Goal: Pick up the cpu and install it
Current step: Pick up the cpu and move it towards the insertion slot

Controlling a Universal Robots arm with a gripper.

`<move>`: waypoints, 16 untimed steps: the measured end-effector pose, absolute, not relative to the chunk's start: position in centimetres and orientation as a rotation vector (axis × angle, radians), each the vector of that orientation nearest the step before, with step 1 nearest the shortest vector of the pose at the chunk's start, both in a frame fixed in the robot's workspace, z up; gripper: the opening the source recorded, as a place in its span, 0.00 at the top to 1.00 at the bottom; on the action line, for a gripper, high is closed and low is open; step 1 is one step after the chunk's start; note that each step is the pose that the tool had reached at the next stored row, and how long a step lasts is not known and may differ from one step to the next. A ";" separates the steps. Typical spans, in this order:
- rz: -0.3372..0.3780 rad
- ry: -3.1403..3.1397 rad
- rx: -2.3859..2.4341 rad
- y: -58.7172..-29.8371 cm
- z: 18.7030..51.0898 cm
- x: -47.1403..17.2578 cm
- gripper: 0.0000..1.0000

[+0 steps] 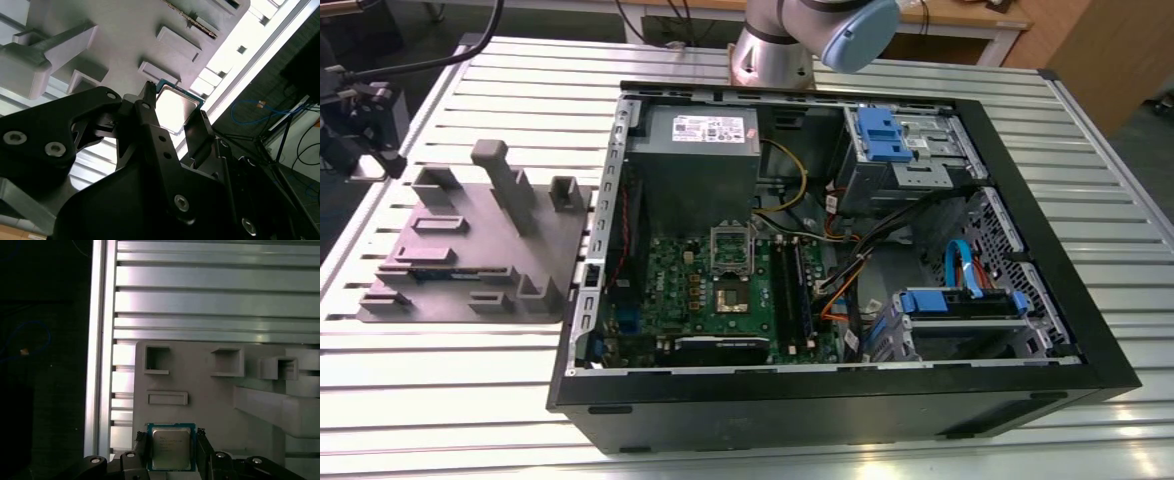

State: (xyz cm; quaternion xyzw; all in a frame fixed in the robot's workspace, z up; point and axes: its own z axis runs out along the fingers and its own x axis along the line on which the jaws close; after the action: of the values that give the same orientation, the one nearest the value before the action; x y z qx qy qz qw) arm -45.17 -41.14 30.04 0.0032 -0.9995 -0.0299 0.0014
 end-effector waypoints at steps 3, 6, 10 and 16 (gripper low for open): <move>-0.094 -3.137 0.010 -41.1 30.2 -45.2 0.53; -0.094 -3.137 0.010 -41.1 30.4 -45.2 0.53; -0.094 -3.137 0.010 -41.1 30.7 -45.2 0.53; -0.094 -3.137 0.010 -41.1 31.2 -45.2 0.53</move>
State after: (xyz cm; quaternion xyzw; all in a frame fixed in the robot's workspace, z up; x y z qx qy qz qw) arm -45.17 -41.14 31.23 0.0032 -0.9995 -0.0299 0.0013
